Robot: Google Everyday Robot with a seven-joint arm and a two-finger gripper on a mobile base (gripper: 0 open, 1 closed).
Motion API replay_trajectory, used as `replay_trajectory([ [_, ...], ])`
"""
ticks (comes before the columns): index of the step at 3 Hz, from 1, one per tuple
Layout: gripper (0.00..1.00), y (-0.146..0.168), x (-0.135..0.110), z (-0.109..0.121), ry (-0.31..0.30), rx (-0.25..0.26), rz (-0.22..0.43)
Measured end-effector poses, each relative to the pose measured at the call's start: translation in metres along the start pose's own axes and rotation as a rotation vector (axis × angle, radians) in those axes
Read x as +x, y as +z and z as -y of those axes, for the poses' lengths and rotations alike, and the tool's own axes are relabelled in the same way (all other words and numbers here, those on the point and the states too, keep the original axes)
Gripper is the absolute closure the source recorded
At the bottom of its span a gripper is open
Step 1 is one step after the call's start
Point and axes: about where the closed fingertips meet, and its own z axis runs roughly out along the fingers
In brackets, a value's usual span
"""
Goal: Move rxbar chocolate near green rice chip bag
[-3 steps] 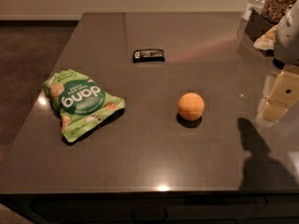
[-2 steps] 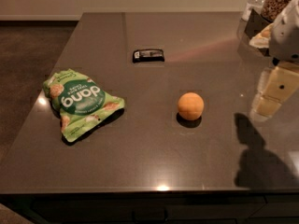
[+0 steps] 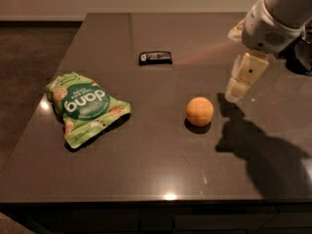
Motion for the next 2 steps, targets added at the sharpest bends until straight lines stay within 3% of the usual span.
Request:
replay_trajectory([
  [2, 0.00, 0.045, -0.032, 0.051, -0.013, -0.036, 0.055],
])
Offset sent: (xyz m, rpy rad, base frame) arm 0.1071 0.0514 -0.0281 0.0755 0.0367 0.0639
